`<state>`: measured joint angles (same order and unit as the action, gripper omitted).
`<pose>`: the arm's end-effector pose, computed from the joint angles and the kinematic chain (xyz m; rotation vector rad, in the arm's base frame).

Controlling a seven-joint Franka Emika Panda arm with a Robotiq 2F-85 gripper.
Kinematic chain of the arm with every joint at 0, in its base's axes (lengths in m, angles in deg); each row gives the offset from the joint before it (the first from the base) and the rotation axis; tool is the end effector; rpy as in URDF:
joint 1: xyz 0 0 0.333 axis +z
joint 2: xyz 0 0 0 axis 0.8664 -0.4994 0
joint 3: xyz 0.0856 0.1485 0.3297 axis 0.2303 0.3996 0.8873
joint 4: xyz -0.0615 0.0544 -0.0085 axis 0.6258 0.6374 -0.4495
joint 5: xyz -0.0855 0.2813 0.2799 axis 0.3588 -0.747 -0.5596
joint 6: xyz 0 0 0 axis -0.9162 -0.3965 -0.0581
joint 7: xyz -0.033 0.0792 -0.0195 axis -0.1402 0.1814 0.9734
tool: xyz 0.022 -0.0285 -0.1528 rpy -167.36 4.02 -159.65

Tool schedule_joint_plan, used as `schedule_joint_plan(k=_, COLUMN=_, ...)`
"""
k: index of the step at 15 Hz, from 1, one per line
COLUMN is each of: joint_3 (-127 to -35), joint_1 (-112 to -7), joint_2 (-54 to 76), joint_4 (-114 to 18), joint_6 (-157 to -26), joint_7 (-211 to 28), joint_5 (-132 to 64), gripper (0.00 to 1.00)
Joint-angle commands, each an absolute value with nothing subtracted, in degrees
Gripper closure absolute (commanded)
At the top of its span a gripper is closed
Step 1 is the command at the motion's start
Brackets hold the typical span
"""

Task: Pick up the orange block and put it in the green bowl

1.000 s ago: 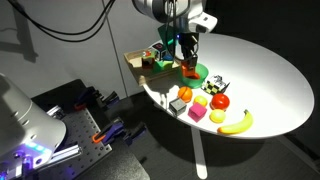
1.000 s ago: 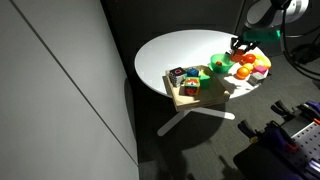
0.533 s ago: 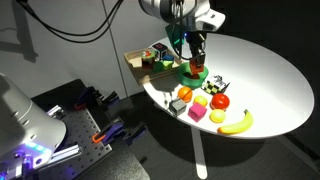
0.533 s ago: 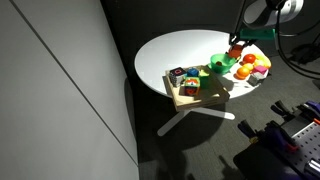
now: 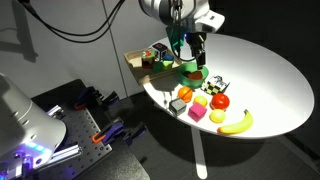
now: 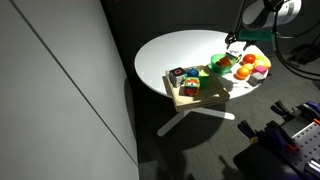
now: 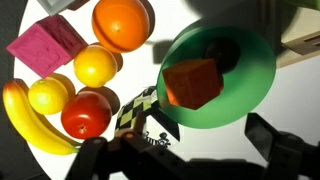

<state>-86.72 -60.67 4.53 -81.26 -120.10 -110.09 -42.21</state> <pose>0.6118 -0.1140 0.2195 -2.9486 0.9916 -0.4071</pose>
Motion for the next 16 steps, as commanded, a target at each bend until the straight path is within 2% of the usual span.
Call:
schedule_joint_plan(k=1, joint_3=-83.69, joint_1=-63.23, joint_2=10.46, joint_4=-84.99, joint_6=-117.31, joint_7=-105.39, joint_5=-46.08, gripper=0.0)
schedule_joint_plan(k=5, joint_3=-81.73, joint_1=-65.18, joint_2=15.76, joint_4=-87.9, joint_6=-110.92, joint_7=-100.15, joint_5=-49.08, gripper=0.0)
schedule_joint_plan(k=12, joint_3=-83.63, joint_1=-65.43, joint_2=23.22, joint_4=-90.69, joint_6=-96.07, joint_7=-97.08, joint_5=-45.78, gripper=0.0)
schedule_joint_plan(k=16, joint_3=-83.41, joint_1=-65.08, joint_2=21.76, joint_4=-89.71, joint_6=-96.92, joint_7=-98.0, joint_5=-46.76, gripper=0.0)
